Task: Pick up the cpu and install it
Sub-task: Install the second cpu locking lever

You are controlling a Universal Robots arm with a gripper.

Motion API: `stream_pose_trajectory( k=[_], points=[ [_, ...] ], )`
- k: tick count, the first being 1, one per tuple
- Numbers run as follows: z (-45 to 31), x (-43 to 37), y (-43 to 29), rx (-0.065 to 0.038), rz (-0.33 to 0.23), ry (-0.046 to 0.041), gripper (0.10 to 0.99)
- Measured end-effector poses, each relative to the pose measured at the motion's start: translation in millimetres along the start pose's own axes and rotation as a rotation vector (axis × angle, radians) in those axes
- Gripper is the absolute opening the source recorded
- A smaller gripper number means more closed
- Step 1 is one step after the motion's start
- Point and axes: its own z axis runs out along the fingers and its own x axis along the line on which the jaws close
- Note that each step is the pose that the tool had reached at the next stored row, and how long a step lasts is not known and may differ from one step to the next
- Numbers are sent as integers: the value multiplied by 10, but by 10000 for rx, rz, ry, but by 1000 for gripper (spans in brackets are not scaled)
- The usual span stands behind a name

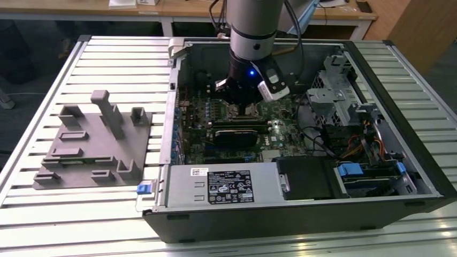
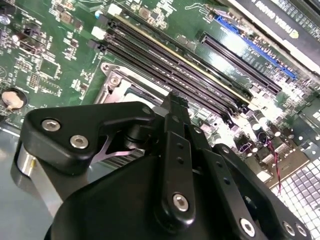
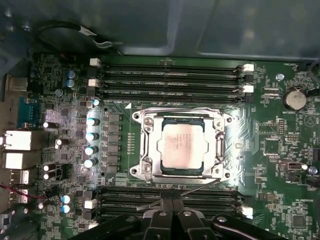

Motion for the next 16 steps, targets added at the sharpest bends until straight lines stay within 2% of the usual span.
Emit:
stream_pose_trajectory(
  k=[6,12,16],
  points=[
    [52,62,-2,0,1,0,106],
    [139,72,-6,0,0,14,106],
    [150,73,-7,-1,2,18,106]
  ],
)
